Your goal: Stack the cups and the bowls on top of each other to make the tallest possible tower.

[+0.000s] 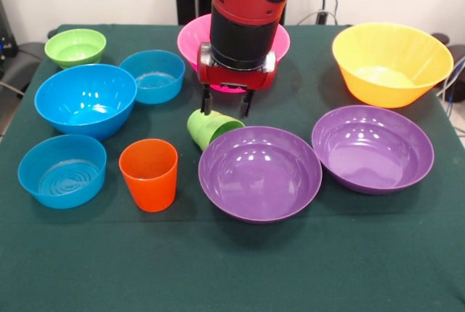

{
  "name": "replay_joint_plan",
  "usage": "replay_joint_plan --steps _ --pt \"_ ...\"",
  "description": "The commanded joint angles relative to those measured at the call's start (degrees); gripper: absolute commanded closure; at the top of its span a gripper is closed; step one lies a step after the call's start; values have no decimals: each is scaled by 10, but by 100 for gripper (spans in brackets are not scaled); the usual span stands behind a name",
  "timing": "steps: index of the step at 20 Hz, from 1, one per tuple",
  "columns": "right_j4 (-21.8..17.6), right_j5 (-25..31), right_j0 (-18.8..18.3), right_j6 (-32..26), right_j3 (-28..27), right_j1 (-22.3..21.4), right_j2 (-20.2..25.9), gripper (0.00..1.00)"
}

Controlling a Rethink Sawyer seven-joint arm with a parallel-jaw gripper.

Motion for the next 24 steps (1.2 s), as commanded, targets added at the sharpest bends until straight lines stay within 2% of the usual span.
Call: replay_joint_plan --steps 1,5,11,15,20,24 --pt "1 -57 -1 66 -7 30 60 0" --pt "1 -54 -1 65 -12 33 58 0" --pt "2 -81 -10 68 4 28 60 0" --pt "-6 -121 -13 70 6 31 61 0" --pt "-21 -116 -3 55 -9 36 45 0" --pt "-27 -145 -3 64 0 51 34 0"
